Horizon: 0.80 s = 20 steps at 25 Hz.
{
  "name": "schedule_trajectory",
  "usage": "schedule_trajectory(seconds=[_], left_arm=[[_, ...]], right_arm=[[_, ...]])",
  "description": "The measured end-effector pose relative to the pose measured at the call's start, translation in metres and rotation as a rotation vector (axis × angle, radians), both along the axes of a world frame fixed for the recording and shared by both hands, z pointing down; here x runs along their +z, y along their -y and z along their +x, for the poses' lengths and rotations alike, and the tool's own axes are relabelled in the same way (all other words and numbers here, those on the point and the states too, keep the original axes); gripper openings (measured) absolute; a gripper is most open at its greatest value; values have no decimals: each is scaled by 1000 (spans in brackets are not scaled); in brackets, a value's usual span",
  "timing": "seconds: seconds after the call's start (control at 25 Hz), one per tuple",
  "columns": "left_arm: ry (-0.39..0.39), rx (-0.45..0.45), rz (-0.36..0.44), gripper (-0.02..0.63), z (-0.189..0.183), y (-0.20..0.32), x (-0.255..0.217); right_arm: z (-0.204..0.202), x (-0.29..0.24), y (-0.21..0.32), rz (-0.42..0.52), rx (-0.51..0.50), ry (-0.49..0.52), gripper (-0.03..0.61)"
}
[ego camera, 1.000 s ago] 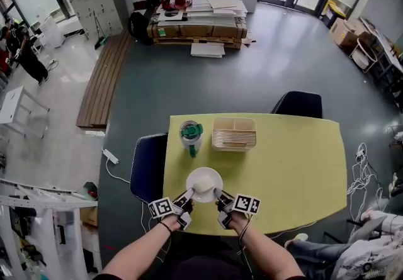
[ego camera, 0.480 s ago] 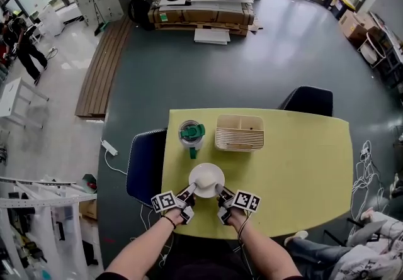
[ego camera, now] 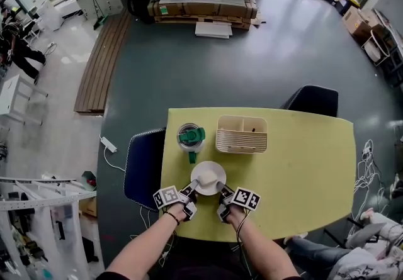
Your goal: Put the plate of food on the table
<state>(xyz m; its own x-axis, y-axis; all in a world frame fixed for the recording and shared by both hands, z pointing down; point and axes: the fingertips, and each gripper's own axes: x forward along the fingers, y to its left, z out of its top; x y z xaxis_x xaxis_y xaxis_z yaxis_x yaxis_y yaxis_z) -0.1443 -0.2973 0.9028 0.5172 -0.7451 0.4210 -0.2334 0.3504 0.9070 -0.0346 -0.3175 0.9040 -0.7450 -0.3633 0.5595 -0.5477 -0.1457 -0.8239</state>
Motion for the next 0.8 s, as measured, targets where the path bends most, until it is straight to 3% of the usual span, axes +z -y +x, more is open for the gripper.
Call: schedule_trajectory(seconds=[0.48,0.8], left_arm=[[60,-12,-67,17,2,4,8],[193,64,-27,40,4,2,7]], right_arm=[[1,11,3,-28,-10,-74,34],[2,5,3,32,-67,-189,61]])
